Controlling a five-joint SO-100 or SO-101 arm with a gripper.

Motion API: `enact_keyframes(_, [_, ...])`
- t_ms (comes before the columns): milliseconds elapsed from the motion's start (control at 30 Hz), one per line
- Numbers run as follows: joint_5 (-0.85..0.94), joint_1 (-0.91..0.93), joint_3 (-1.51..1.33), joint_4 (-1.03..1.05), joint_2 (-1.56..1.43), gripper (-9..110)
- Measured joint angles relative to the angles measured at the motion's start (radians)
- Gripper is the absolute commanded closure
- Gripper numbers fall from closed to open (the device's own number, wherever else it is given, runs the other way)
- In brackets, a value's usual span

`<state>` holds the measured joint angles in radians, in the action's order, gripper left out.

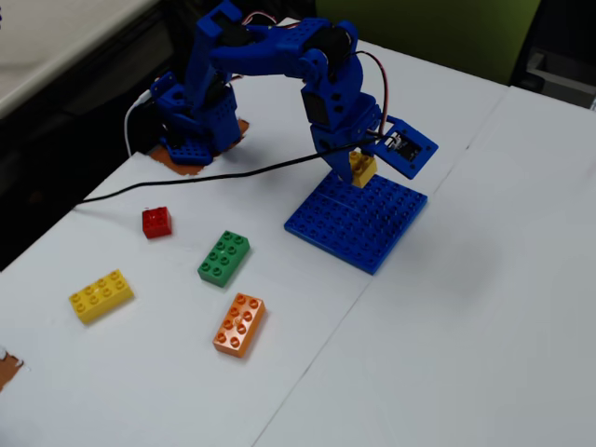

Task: Pick up the 2x2 yellow block and go up the 8x8 blue block.

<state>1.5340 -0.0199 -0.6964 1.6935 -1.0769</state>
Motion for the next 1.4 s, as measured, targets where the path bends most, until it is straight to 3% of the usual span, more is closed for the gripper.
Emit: enact_keyframes(1400, [0.037,0.014,0.011,0.035,0.0,102])
